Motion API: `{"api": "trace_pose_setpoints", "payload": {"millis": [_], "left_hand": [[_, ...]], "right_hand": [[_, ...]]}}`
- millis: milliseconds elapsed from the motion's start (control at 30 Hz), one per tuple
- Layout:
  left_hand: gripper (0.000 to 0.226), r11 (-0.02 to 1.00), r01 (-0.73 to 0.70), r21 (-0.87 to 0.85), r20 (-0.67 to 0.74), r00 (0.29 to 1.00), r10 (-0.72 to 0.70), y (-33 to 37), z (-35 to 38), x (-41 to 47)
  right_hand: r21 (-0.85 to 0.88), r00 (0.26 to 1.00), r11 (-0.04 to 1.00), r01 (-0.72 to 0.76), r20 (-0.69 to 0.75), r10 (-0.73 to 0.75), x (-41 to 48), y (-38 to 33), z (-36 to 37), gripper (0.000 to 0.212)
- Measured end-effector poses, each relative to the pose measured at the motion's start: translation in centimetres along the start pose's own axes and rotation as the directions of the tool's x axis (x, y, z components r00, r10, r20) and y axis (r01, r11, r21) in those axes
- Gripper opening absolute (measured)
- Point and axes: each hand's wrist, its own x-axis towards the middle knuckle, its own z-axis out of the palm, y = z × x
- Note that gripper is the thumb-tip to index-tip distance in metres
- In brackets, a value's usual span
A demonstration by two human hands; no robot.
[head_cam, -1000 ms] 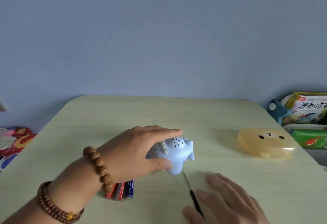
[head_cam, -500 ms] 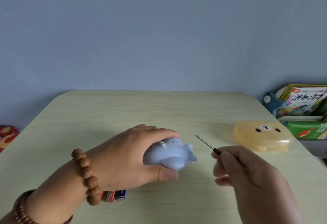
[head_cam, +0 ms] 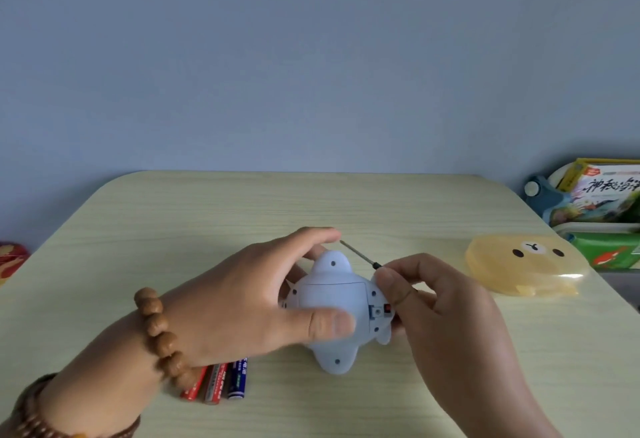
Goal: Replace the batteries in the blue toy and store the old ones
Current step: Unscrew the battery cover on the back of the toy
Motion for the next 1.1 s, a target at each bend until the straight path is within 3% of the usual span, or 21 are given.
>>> {"api": "trace_pose_setpoints", "payload": {"millis": [100, 200, 367, 500, 567, 667, 767, 833, 900, 1100], "left_hand": [[0.103, 0.994, -0.043, 0.103, -0.017, 0.999, 0.045, 0.5, 0.1, -0.5], [0.096, 0.975, -0.113, 0.189, -0.070, 0.989, 0.129, 0.8, 0.6, -0.5], [0.073, 0.973, -0.145, 0.180, -0.096, 0.982, 0.164, 0.3, 0.5, -0.5], [0.073, 0.977, -0.128, 0.172, -0.102, 0.984, 0.147, 0.1, 0.5, -1.2], [0.071, 0.978, -0.130, 0.163, -0.109, 0.983, 0.148, 0.1, 0.6, -1.4], [0.069, 0.981, -0.125, 0.149, -0.115, 0.983, 0.142, 0.2, 0.8, -1.7], [0.067, 0.983, -0.112, 0.143, -0.126, 0.984, 0.130, 0.4, 0.9, -1.8], [0.068, 0.985, -0.094, 0.145, -0.138, 0.984, 0.115, 0.6, 1.0, -1.9], [0.068, 0.986, -0.087, 0.142, -0.141, 0.984, 0.108, 0.7, 1.1, -1.9], [0.070, 0.988, -0.080, 0.131, -0.132, 0.986, 0.097, 0.7, 1.2, -2.0]], "right_hand": [[0.016, 0.998, 0.998, -0.061, 0.027, 0.061, 0.1, -0.1, -0.4, 0.019], [0.012, 0.998, 0.998, -0.059, 0.027, 0.059, 0.1, -0.4, -0.6, 0.020], [-0.141, 0.969, 0.967, 0.214, -0.099, -0.228, -0.5, -0.2, -1.1, 0.009], [0.244, 0.991, 0.961, 0.134, -0.050, -0.126, -0.6, -1.4, -3.7, 0.020], [0.402, 0.987, 0.905, 0.141, 0.019, -0.163, -0.5, -1.9, -4.6, 0.013], [0.545, 0.943, 0.829, 0.125, 0.195, -0.270, -0.3, -2.0, -5.3, 0.033], [0.413, 0.939, 0.885, 0.213, 0.164, -0.302, -0.2, -2.3, -5.5, 0.047], [0.151, 0.937, 0.933, 0.328, 0.074, -0.342, -0.1, -2.2, -5.2, 0.043], [0.023, 0.927, 0.927, 0.374, 0.031, -0.374, 0.0, -1.7, -4.6, 0.032], [0.171, 0.951, 0.939, 0.298, 0.032, -0.308, 0.1, -0.8, -3.1, 0.027]]}}
